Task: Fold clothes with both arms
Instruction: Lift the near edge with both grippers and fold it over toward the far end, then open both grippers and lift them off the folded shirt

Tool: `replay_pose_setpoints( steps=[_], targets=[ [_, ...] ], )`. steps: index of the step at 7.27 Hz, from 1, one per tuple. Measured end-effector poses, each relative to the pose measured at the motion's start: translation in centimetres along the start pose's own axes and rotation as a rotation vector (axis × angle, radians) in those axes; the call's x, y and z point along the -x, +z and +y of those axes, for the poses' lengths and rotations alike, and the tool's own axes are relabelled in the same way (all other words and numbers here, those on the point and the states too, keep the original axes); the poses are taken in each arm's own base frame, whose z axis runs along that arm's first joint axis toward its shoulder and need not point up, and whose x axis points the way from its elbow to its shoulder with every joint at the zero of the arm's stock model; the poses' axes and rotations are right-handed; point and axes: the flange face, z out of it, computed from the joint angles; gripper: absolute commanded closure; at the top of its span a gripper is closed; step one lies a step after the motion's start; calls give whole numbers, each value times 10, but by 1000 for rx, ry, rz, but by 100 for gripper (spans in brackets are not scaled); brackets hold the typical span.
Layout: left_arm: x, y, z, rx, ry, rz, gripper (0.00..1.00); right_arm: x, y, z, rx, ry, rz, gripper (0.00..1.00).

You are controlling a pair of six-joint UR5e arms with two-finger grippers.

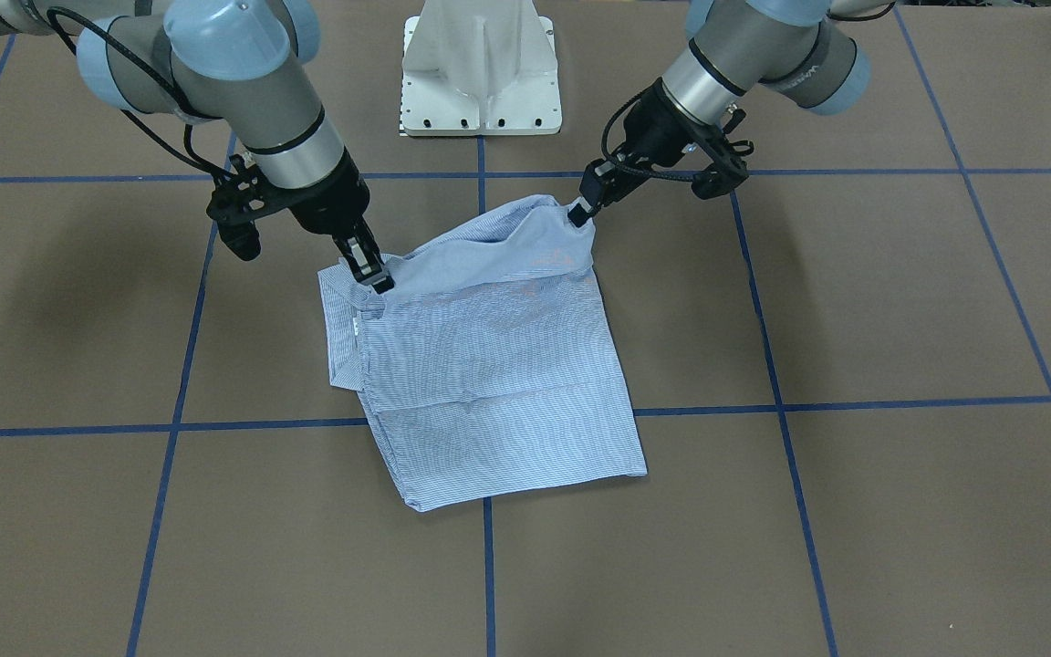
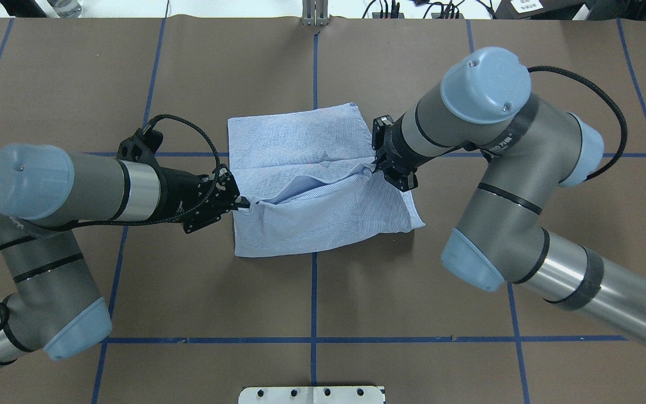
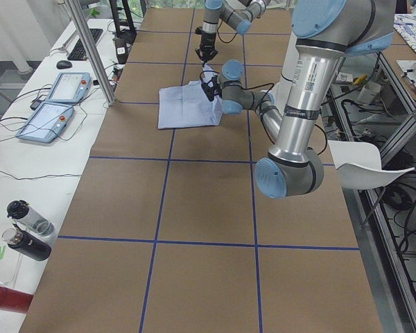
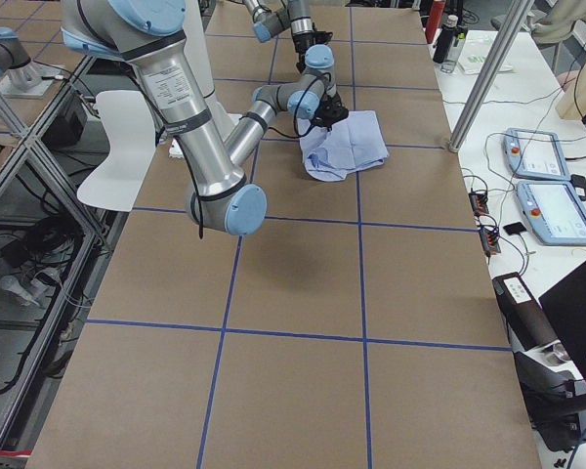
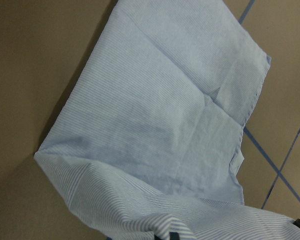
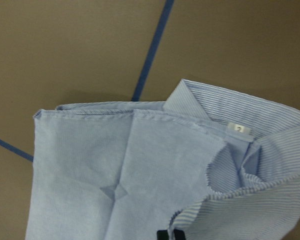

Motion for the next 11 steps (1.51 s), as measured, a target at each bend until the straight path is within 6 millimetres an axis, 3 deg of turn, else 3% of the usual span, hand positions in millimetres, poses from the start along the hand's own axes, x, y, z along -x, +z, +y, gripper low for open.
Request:
replay_pose_setpoints(
  steps=[4, 6, 8, 9, 10, 11],
  targets=[
    [-34, 32, -92, -138, 67, -30, 100, 107, 24, -2, -76, -34, 4, 100],
    [-46, 50, -129, -186, 92, -55, 100, 137, 46, -6, -115, -53, 40, 100],
    [-50, 62, -154, -210, 108, -63, 100, 160, 61, -9, -135, -63, 50, 100],
    [-52, 72, -165, -216, 113, -60, 100, 167, 71, -17, -138, -70, 42, 83],
    [-55, 86, -178, -221, 117, -51, 80, 172, 81, -26, -144, -86, 35, 46],
    [-63, 106, -192, -239, 121, -43, 35, 179, 88, -31, -152, -101, 29, 1]
  ],
)
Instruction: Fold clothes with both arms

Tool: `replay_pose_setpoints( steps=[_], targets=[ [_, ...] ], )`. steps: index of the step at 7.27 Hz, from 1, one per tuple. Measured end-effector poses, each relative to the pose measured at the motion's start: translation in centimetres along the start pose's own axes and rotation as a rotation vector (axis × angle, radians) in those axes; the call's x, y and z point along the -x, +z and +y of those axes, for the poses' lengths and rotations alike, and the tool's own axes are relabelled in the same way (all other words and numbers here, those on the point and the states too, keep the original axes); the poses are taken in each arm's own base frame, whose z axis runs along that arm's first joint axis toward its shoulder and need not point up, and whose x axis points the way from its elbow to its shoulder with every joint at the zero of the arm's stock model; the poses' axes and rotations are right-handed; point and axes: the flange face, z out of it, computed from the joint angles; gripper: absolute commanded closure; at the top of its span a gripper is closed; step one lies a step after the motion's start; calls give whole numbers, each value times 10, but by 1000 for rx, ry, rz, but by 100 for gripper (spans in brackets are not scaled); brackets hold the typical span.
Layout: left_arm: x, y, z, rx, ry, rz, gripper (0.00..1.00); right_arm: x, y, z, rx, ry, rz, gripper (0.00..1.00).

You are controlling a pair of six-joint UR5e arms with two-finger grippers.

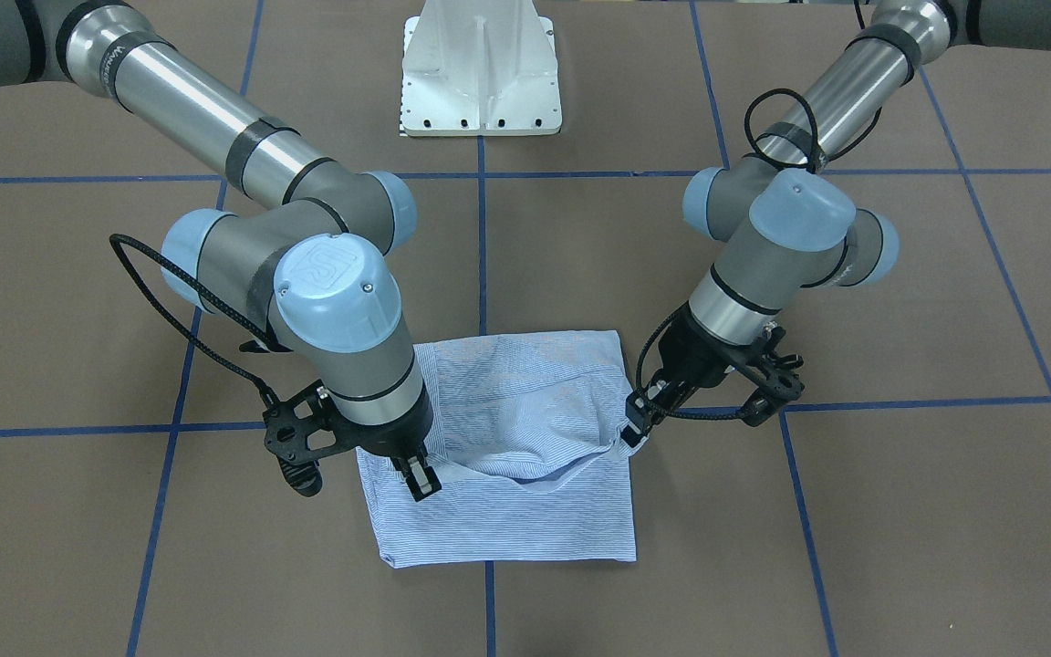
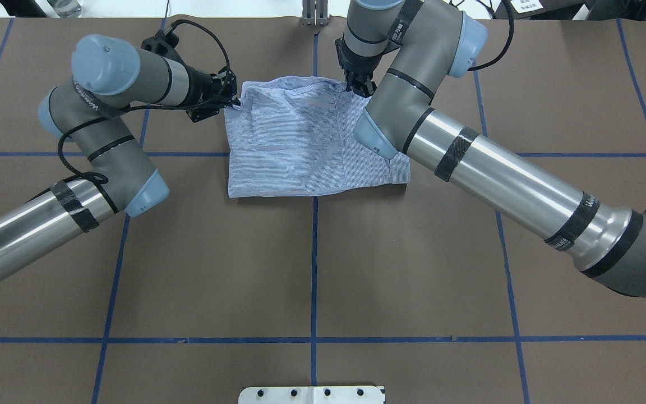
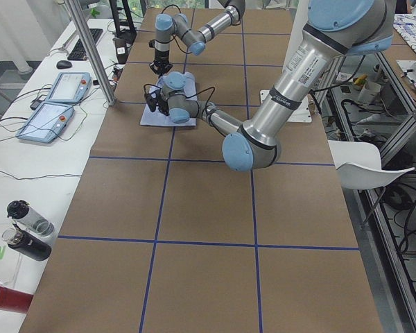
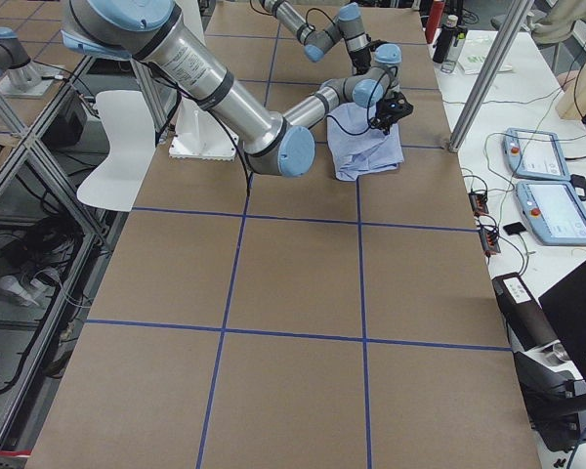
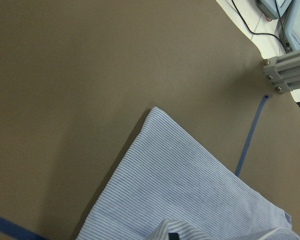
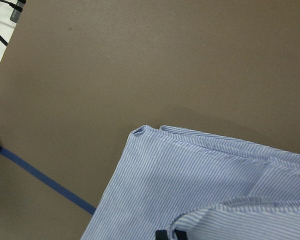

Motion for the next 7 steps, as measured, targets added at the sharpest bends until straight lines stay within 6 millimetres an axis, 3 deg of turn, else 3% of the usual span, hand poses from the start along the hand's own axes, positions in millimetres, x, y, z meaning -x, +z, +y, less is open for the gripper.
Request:
replay_pose_setpoints(
  steps=[1, 2, 4, 6, 7],
  targets=[
    [-6, 18, -16, -34, 19, 2, 27, 12, 4, -4, -10, -3, -10, 0],
    [-10, 23, -41, -75, 51, 3, 27, 26, 3, -15, -23, 5, -25, 0],
    [-18, 3, -87, -93, 67, 10, 27, 51, -22, -46, -10, 33, -47, 0],
    [-13, -26, -109, -35, 80, 18, 28, 55, -31, -56, 4, 21, -50, 0],
    [-1, -44, -118, 7, 116, 17, 28, 50, -35, -68, 18, -15, -51, 0]
  ],
)
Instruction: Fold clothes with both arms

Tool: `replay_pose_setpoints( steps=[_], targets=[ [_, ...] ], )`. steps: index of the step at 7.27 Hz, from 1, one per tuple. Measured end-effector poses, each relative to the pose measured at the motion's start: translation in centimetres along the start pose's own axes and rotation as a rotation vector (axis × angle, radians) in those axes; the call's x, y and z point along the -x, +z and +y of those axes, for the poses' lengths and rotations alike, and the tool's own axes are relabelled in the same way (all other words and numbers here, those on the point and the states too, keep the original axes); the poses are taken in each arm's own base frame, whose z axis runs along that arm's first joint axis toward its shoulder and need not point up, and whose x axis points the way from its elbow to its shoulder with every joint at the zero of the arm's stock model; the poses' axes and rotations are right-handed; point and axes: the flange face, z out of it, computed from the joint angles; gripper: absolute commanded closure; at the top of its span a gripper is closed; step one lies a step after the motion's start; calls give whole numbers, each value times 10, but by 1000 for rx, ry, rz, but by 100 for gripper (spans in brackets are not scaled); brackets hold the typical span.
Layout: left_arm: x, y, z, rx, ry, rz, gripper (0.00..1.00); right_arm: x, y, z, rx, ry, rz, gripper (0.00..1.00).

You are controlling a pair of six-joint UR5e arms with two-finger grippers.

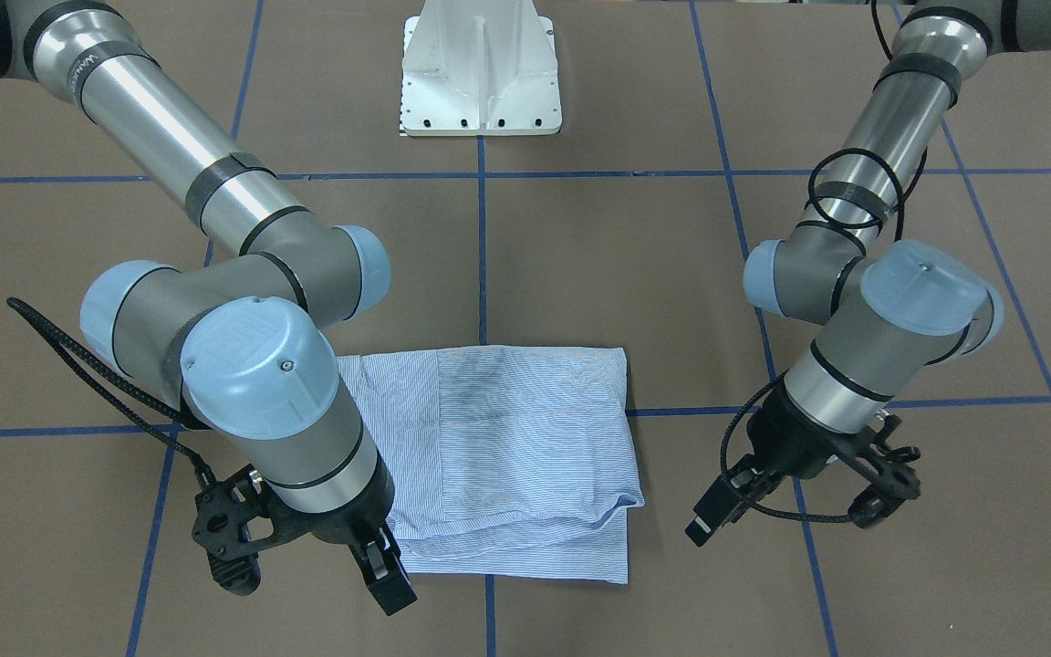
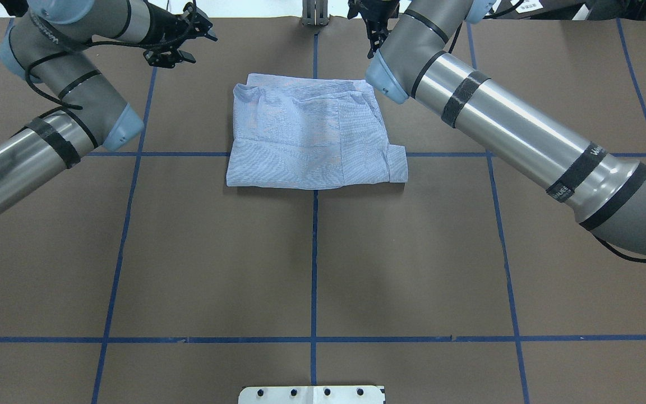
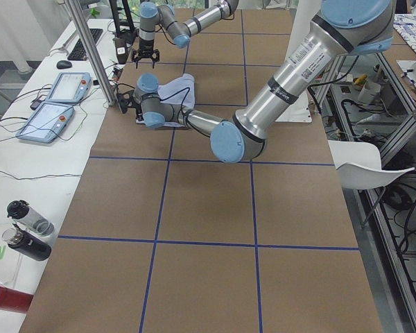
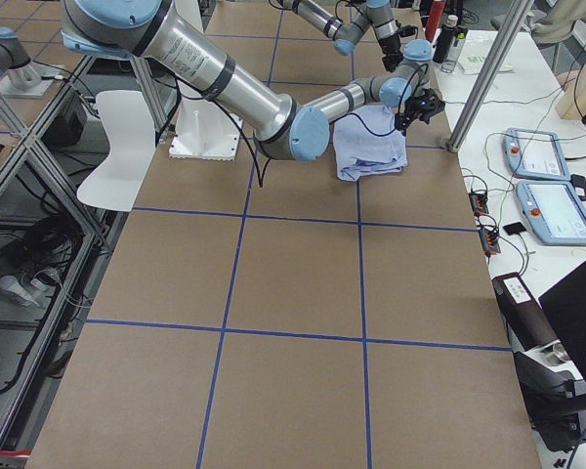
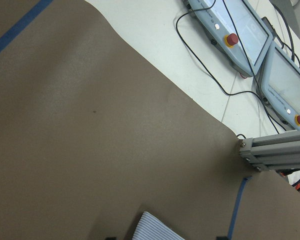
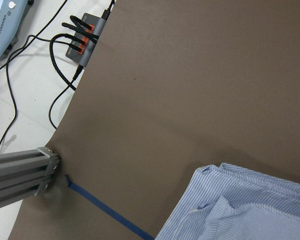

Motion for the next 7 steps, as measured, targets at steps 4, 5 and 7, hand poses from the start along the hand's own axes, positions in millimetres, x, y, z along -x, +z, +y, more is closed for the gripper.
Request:
replay_pose_setpoints(
  steps=[4, 5, 7],
  targets=[
    [102, -92, -15, 55, 355, 0, 29, -115, -31, -132, 48, -299, 58, 0],
    [132, -110, -22, 45, 464, -20, 30, -153, -51, -168, 38, -416, 78, 0],
    [198, -151, -53, 53, 685, -77, 30, -220, -82, -225, 26, -630, 141, 0]
  ],
)
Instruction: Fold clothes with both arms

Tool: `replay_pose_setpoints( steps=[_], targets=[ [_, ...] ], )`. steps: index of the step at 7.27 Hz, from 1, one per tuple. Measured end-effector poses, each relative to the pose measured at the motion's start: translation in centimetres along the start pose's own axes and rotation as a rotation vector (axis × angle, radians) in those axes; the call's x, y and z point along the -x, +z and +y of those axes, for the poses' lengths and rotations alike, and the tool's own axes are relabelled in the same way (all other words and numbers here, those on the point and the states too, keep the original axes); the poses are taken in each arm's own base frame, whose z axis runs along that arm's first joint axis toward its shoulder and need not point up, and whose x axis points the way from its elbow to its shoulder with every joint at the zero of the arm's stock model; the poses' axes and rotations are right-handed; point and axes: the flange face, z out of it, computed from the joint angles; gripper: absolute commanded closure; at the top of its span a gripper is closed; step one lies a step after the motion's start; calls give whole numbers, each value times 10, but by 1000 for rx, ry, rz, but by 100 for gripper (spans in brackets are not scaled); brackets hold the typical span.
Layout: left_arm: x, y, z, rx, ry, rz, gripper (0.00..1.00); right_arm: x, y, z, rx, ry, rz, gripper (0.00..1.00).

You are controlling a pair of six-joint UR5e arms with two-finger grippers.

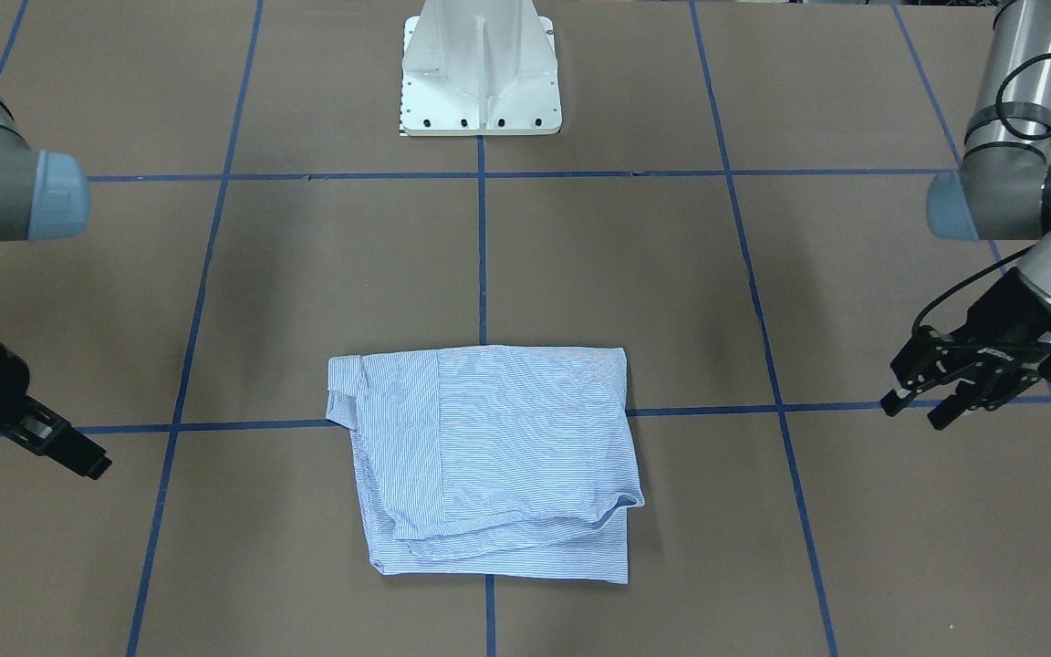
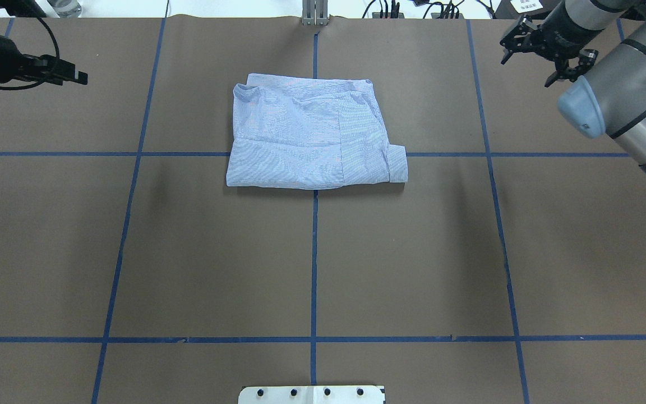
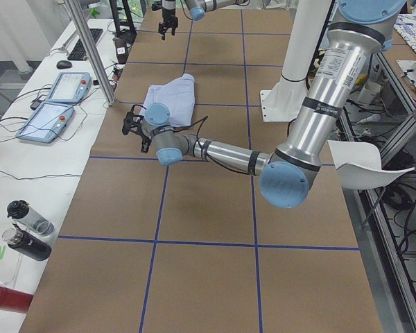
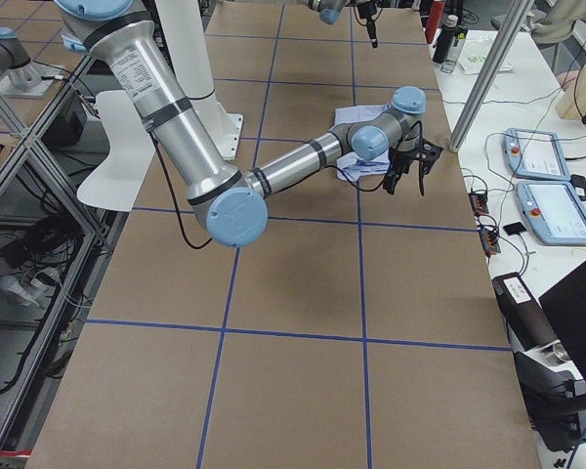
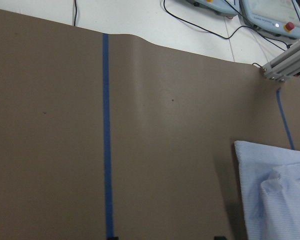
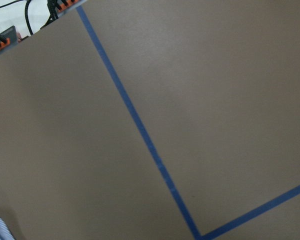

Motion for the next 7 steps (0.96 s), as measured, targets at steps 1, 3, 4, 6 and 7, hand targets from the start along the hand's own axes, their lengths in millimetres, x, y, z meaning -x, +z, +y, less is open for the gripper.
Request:
replay_pose_setpoints(
  steps=[1, 3, 4, 6, 7],
  targets=[
    [37, -24, 8, 17, 78, -30, 30, -48, -2, -2, 14, -102, 29, 0],
    [109, -84, 50, 49, 204, -84, 30, -161, -14, -10, 82, -272, 16, 0],
    [129, -106, 62, 79, 246, -96, 29, -217, -23, -14, 91, -344, 8, 0],
    [144, -128, 64, 148, 289, -126, 28, -300, -35, -14, 85, -478, 17, 0],
    [138, -138, 61, 162, 293, -134, 26, -324, -34, -12, 91, -515, 28, 0]
  ],
)
